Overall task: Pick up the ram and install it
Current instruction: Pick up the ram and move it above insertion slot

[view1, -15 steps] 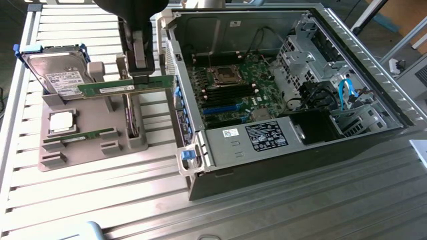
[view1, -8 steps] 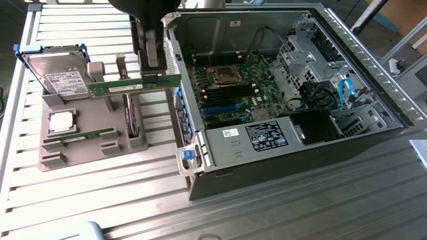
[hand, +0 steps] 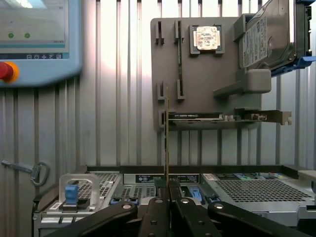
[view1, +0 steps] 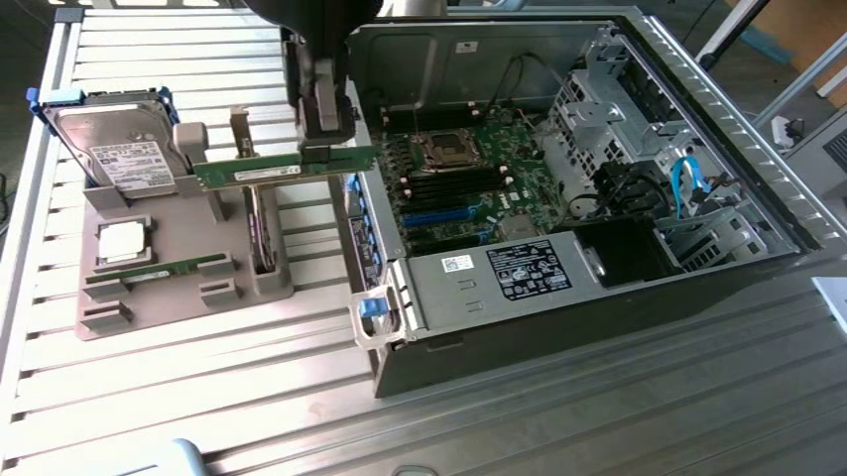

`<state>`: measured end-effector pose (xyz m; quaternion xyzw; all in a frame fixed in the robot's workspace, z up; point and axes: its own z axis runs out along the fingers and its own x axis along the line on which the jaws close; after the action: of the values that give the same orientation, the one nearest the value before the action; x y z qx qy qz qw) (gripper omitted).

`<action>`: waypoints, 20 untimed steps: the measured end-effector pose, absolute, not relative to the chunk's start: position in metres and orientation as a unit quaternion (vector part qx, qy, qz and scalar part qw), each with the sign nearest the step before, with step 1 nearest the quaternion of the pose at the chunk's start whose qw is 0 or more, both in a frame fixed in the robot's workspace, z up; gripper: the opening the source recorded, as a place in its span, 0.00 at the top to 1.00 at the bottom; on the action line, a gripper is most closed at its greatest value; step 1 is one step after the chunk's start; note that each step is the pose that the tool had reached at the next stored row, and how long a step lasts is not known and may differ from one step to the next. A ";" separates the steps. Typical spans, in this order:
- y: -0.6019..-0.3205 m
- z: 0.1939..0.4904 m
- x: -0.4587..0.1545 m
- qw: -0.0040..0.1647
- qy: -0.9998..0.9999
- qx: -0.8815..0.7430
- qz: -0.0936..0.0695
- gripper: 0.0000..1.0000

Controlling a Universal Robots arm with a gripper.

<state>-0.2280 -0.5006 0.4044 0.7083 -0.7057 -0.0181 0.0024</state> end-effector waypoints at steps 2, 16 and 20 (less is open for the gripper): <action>-0.501 0.404 -0.225 0.002 -0.706 0.708 -0.018 0.88; -0.501 0.404 -0.198 0.002 -0.706 0.708 -0.018 0.88; -0.501 0.404 -0.189 0.003 -0.706 0.708 -0.018 0.88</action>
<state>-0.1886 -0.5006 0.4044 0.7083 -0.7057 -0.0184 0.0026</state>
